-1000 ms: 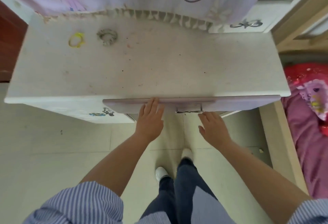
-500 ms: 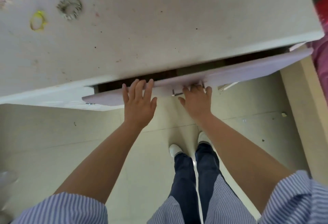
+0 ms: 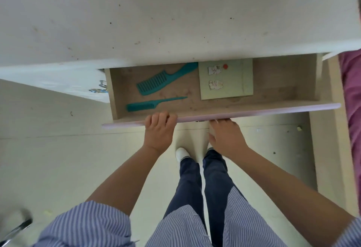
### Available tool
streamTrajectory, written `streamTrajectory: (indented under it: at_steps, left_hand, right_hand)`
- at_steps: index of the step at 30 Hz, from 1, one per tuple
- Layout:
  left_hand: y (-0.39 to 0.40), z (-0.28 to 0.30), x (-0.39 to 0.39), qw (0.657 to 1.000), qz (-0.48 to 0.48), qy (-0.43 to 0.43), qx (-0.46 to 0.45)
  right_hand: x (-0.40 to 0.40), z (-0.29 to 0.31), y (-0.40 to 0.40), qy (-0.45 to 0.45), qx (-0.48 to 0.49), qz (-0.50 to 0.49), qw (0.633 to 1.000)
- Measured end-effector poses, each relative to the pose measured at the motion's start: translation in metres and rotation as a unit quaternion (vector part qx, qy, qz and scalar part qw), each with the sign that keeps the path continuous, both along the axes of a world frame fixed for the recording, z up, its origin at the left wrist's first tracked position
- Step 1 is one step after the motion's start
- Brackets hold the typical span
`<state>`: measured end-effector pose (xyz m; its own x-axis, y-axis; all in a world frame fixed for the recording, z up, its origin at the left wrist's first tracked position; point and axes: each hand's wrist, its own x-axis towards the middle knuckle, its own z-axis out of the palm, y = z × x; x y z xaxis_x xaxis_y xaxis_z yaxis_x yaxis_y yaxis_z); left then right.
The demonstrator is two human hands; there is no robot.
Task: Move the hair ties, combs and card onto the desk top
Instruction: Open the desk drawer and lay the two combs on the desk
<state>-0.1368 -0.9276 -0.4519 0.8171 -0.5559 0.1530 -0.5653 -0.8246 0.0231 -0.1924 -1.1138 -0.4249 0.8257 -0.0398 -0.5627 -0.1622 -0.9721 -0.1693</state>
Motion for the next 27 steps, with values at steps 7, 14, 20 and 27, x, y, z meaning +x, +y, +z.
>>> streamTrajectory:
  at_steps: [7, 14, 20, 27]
  left_hand:
    - [-0.008, 0.023, 0.033, 0.95, 0.127, 0.263, -0.109]
    - [-0.004, -0.01, 0.097, 0.896, 0.155, 0.377, 0.175]
    - [0.007, -0.038, 0.12, 0.902, 0.002, 0.349, 0.255]
    - [0.003, -0.035, 0.119, 0.906, -0.063, 0.316, 0.275]
  right_hand:
    - [0.054, 0.04, -0.015, -0.136, 0.103, 0.062, 0.983]
    - [0.149, -0.036, 0.028, -0.08, -0.018, 0.119, 0.99]
    - [0.165, -0.05, 0.028, -0.158, -0.109, 0.182, 0.964]
    - [0.148, -0.05, 0.027, -0.042, -0.045, 0.214, 0.975]
